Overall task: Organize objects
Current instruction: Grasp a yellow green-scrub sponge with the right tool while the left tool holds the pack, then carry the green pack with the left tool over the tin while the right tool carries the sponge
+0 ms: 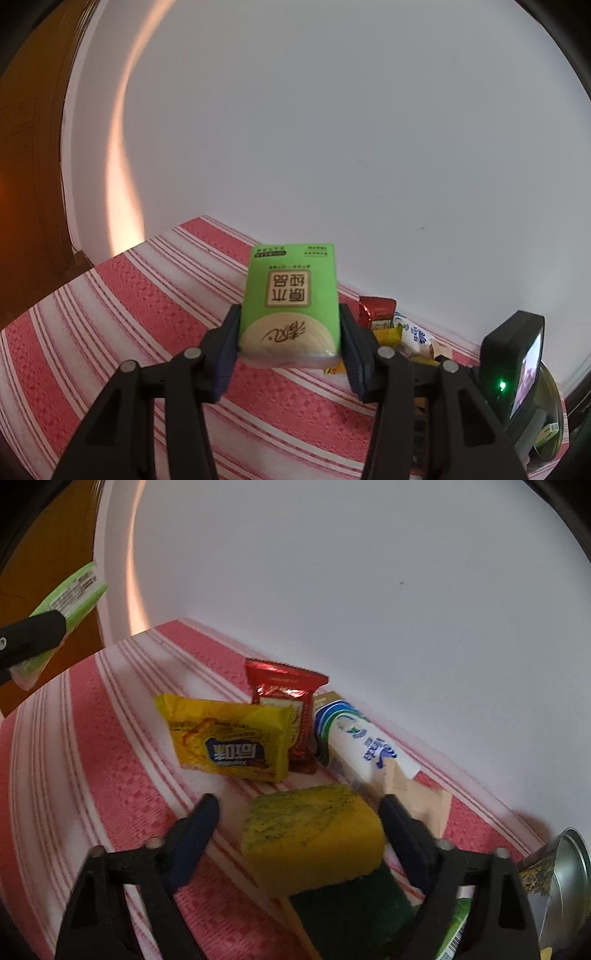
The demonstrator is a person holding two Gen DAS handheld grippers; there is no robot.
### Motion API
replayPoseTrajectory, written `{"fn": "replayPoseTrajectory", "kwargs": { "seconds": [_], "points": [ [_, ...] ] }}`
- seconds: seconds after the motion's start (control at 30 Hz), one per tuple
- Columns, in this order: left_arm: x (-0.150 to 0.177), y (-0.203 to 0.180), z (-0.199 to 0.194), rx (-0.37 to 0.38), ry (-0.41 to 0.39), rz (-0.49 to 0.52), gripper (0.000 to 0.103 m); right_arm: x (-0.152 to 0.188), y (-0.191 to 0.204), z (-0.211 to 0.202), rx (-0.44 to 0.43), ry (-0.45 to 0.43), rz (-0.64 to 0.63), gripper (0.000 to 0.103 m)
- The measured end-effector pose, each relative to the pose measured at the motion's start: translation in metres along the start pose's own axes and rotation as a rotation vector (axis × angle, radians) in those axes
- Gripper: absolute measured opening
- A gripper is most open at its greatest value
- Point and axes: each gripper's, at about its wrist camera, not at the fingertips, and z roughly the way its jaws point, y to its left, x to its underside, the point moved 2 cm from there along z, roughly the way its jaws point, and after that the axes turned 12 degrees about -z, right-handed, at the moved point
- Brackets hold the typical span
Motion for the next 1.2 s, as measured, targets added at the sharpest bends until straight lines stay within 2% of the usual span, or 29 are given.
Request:
{"fn": "replayPoseTrajectory", "kwargs": {
  "seconds": [0.03,0.17,0.33,0.43,0.5,0.67,0.8,1.0,1.2],
  "points": [
    [0.001,0.000,0.001,-0.002,0.001,0.000,0.049,0.002,0.000,-0.001,-0.015,0.001,0.013,0.057],
    [0.001,0.002,0.003,-0.010,0.001,0.002,0.049,0.012,-0.005,-0.020,-0.042,-0.061,0.089,0.057],
    [0.006,0.004,0.012,-0.018,0.008,0.019,0.049,0.038,-0.015,-0.081,-0.095,-0.251,0.219,0.057],
    [0.012,-0.001,0.012,0.012,0.006,0.036,0.049,0.060,-0.015,-0.121,-0.057,-0.341,0.256,0.057],
    [0.017,-0.007,0.010,0.043,-0.002,0.054,0.049,0.084,-0.019,-0.152,0.020,-0.402,0.279,0.057],
    [0.033,-0.025,0.003,0.096,-0.022,0.107,0.049,0.121,-0.044,-0.195,0.138,-0.451,0.317,0.057],
    [0.046,-0.043,-0.003,0.123,-0.034,0.162,0.049,0.152,-0.066,-0.212,0.181,-0.443,0.362,0.057],
    [0.063,-0.060,0.002,0.147,-0.024,0.244,0.049,0.169,-0.086,-0.227,0.197,-0.461,0.426,0.057],
    [0.072,-0.072,-0.005,0.199,-0.010,0.260,0.049,0.169,-0.085,-0.237,0.195,-0.468,0.416,0.057]
  ]
}}
